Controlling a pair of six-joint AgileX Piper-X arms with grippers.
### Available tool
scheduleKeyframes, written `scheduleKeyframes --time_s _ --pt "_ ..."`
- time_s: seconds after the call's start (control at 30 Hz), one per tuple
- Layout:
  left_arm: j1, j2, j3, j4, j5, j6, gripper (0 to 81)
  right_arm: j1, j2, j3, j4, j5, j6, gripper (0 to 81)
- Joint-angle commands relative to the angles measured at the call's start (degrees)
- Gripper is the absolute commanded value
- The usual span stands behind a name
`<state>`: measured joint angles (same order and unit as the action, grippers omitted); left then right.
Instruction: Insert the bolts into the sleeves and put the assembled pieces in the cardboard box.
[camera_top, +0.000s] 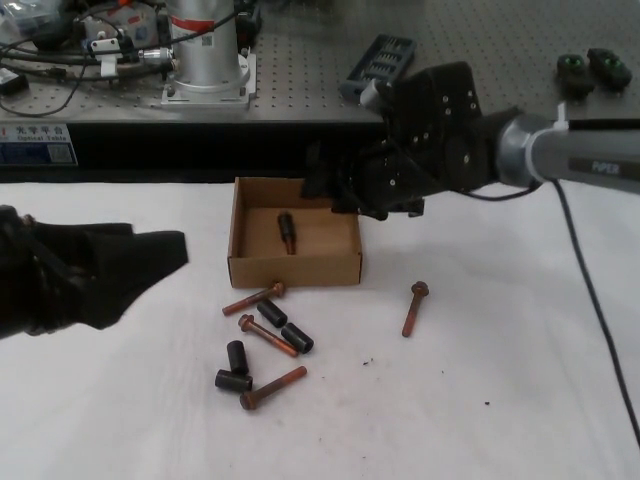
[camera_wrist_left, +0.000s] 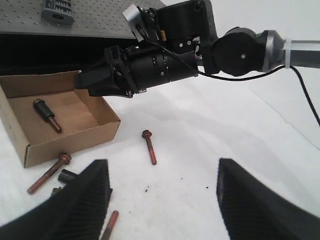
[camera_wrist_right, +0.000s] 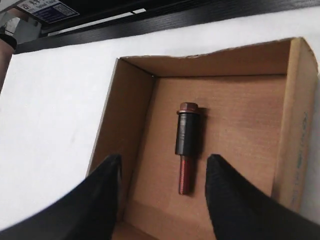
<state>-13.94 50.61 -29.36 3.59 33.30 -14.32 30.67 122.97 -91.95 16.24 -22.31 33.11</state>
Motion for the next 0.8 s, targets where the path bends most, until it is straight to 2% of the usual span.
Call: scheduleKeyframes --time_s 0.0,0.13,0.27,0.4,0.57,0.77 --pt "-3.43 0.55 -0.93 -2.35 -3.51 -0.43 43.3 -0.99 -3.97 -1.00 5.13 1.68 -6.46 35.6" --pt "-9.21 6.89 -4.04 -1.96 -9.02 -4.35 43.1 -2.06 -8.19 -0.82 15.90 6.87 -18.04 35.6" --pt "-11.74 17.68 -9.52 -1.96 -10.03 -4.66 43.1 -2.63 -13.92 3.87 20.33 11.30 -25.22 35.6" --pt "-11.95 27.86 -17.49 -1.96 -10.65 -4.66 43.1 -2.89 -23.98 16.39 14.46 15.41 -25.40 35.6" --pt "-12.89 37.90 -28.41 1.23 -10.82 -4.66 40.5 -3.19 -40.08 34.85 6.86 15.40 -20.96 34.7" --pt "-16.31 48.91 -40.43 10.32 -11.24 -1.63 38.9 -3.19 -56.15 48.21 3.98 17.94 -21.33 25.0"
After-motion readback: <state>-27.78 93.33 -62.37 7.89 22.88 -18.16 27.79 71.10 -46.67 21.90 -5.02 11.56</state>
